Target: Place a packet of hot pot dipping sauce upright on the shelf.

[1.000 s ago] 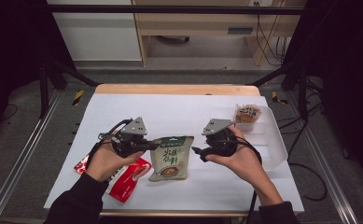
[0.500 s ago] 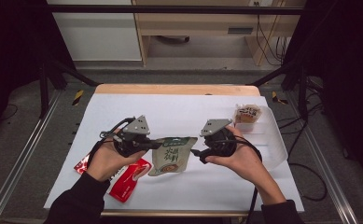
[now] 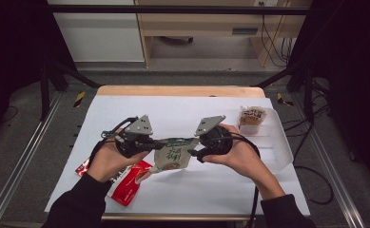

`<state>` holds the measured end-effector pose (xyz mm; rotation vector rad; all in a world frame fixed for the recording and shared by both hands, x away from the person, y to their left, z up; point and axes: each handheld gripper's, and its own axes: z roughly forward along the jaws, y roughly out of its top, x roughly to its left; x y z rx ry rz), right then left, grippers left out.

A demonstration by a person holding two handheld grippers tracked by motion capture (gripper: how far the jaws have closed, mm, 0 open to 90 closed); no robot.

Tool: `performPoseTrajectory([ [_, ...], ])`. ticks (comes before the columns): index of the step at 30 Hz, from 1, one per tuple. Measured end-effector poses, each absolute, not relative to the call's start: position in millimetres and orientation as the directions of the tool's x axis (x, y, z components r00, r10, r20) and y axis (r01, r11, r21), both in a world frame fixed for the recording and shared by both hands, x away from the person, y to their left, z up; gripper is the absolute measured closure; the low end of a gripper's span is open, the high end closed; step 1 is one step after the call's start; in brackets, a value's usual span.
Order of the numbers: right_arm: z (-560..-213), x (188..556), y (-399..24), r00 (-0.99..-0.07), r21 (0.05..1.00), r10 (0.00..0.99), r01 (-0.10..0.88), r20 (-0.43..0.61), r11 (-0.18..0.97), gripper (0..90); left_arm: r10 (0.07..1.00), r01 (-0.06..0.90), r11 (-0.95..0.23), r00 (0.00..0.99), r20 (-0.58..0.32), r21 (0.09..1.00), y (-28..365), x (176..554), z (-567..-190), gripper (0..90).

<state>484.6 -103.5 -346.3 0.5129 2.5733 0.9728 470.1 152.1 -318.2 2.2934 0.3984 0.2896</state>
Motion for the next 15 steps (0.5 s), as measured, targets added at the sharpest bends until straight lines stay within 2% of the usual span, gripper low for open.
performPoseTrajectory([
  [4, -346, 490, -96, -0.900, 0.674, 0.402, 0.193, -0.167, 0.713, 44.8, 0.364, 0.183, -0.652, 0.927, 0.092, 0.736, 152, 470, -314, 90.0],
  [12, -347, 493, -86, -0.922, 0.653, 0.348, 0.159, -0.169, 0.740, 81.3, 0.380, 0.196, -0.639, 0.921, 0.084, 0.744, 156, 471, -315, 90.0],
  [15, -347, 494, -84, -0.925, 0.646, 0.338, 0.152, -0.174, 0.748, 88.7, 0.395, 0.213, -0.626, 0.916, 0.070, 0.750, 160, 475, -317, 90.0],
])
